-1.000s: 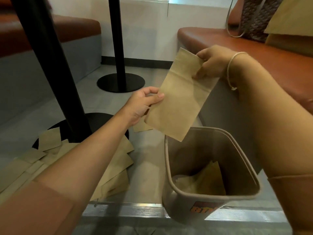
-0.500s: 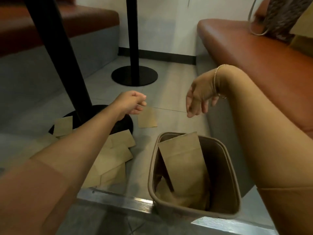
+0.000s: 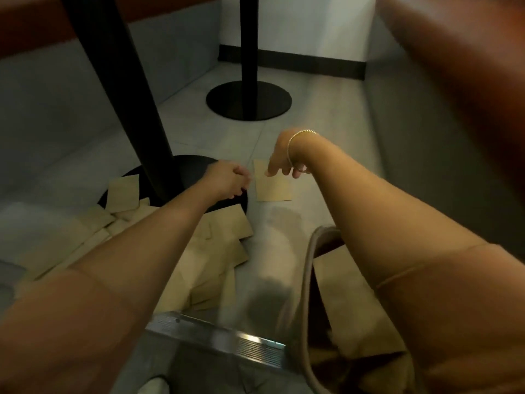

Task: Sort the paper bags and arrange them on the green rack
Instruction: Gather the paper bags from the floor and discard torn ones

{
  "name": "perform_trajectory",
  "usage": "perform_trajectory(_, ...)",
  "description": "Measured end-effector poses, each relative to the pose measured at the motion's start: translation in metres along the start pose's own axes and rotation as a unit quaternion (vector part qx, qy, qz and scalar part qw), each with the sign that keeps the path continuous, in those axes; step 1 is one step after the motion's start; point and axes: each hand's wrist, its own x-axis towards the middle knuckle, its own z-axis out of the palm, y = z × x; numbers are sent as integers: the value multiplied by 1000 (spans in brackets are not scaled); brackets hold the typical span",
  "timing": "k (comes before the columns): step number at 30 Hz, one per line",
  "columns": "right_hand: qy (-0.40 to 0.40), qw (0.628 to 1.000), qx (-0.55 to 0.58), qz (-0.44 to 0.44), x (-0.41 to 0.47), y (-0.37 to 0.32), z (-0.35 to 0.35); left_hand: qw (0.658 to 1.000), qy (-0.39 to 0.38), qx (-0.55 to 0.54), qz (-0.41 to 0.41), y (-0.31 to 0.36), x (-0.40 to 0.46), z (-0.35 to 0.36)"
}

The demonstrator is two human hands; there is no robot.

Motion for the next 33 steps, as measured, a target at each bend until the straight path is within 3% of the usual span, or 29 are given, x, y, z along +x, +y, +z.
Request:
perform_trajectory(18, -3, 987, -59, 149, 176, -35, 125, 984, -58, 166, -14, -122, 97, -38)
perform_trajectory(33, 14, 991, -34, 126, 240, -13, 175, 945, -157, 285, -11, -184, 132, 0)
